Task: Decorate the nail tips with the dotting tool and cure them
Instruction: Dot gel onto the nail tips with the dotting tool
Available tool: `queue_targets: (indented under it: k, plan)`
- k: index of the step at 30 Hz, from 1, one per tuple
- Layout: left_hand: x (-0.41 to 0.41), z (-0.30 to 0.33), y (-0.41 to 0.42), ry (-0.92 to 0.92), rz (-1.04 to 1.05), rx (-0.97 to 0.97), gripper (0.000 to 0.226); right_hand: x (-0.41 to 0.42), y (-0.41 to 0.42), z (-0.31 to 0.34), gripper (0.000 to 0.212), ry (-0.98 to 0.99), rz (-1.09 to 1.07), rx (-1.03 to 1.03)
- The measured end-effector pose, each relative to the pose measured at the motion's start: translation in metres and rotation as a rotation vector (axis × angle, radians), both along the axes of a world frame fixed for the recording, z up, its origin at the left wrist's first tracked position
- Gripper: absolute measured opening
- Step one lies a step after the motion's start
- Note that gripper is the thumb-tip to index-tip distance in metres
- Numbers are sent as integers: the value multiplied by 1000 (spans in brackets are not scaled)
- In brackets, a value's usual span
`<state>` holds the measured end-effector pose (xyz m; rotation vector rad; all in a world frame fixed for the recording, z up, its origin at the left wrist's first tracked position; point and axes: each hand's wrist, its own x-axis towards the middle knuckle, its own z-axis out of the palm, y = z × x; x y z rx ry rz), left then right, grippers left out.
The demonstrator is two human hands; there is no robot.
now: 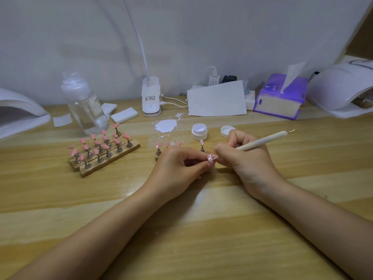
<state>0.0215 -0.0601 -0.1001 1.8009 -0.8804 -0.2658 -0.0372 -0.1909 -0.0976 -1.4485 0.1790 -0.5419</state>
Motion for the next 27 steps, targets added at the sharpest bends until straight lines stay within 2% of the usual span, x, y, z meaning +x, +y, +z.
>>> queue_targets:
  k: [9, 17, 24, 27]
  plan:
    - [0, -1, 0, -6, 11, 27, 19, 2, 1, 0, 29, 14, -13, -35]
    - [0, 0, -1, 4, 6, 28, 21, 2, 0, -1, 34, -20, 10, -36]
    - [0, 2, -1, -74, 48, 87, 14, 2, -1, -1, 40, -36, 35, -19]
    - [0, 2, -1, -39, 47, 63, 13, 2, 0, 0, 40, -33, 41, -22]
